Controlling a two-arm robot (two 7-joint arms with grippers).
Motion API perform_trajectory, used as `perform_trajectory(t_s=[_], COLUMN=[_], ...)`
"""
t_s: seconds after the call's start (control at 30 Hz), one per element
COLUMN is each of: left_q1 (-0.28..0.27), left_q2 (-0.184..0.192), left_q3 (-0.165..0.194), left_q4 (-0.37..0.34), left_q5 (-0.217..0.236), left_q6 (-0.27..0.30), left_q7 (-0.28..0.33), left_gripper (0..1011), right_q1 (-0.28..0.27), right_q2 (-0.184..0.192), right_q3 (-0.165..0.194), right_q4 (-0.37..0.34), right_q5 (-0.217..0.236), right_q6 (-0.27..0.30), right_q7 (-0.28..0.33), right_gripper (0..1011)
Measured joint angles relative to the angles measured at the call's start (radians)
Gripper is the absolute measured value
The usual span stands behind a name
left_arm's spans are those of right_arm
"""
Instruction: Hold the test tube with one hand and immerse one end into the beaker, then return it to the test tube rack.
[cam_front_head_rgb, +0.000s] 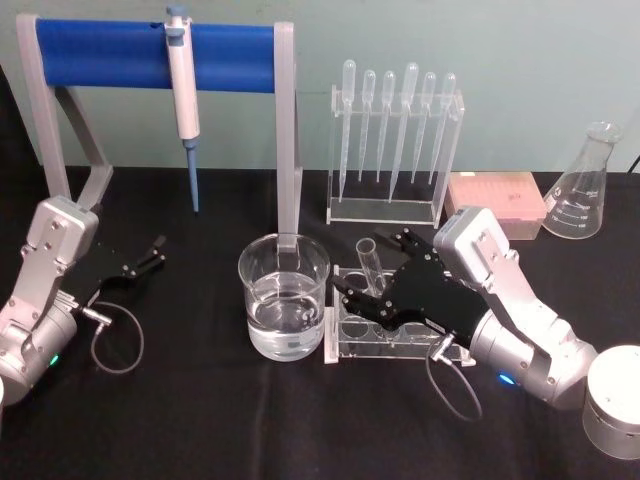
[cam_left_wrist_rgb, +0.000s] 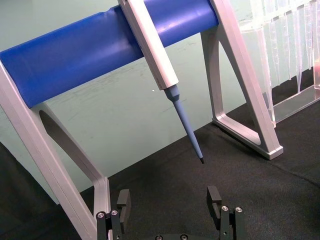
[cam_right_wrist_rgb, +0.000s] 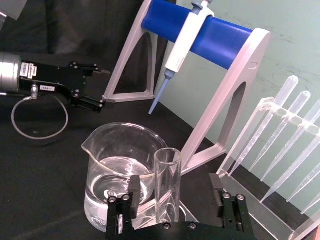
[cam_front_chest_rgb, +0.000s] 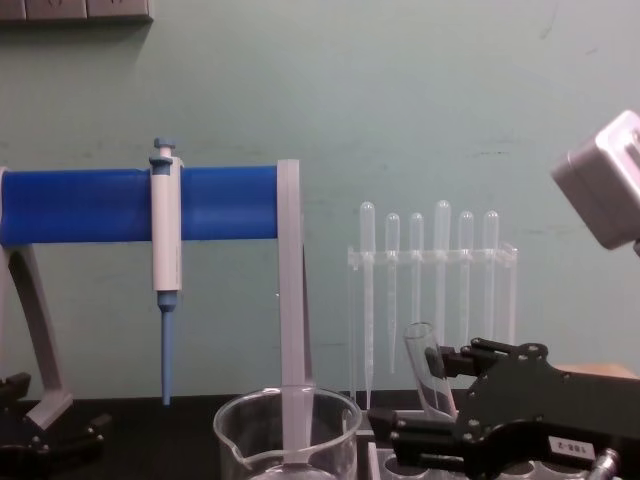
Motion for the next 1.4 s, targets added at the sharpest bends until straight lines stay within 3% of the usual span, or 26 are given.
perform_trajectory(t_s=[0.23,0.63,0.83,1.07,1.17,1.4], left_q1=[0.000,0.000,0.000,0.000,0.000,0.000], left_q2=[0.000,0.000,0.000,0.000,0.000,0.000], left_q3=[0.000,0.000,0.000,0.000,0.000,0.000], left_q4=[0.000,0.000,0.000,0.000,0.000,0.000], left_q5=[0.000,0.000,0.000,0.000,0.000,0.000], left_q6=[0.000,0.000,0.000,0.000,0.000,0.000], left_q7=[0.000,0.000,0.000,0.000,0.000,0.000], left_gripper=[1000,1000,1000,1000,1000,1000], right_q1=[-0.022,-0.063,-0.090,-0.122,-0.118,-0.052], right_q2=[-0.009,-0.018,-0.023,-0.026,-0.026,-0.007], right_q3=[0.026,0.064,0.099,0.175,0.213,0.249], right_q4=[-0.033,-0.070,-0.110,-0.198,-0.240,-0.259], right_q5=[0.003,0.004,0.017,0.096,0.163,0.291], right_q6=[0.041,0.043,0.044,0.081,0.143,0.294], right_q7=[0.006,0.025,0.033,0.051,0.063,0.107], right_gripper=[682,274,226,226,226,226])
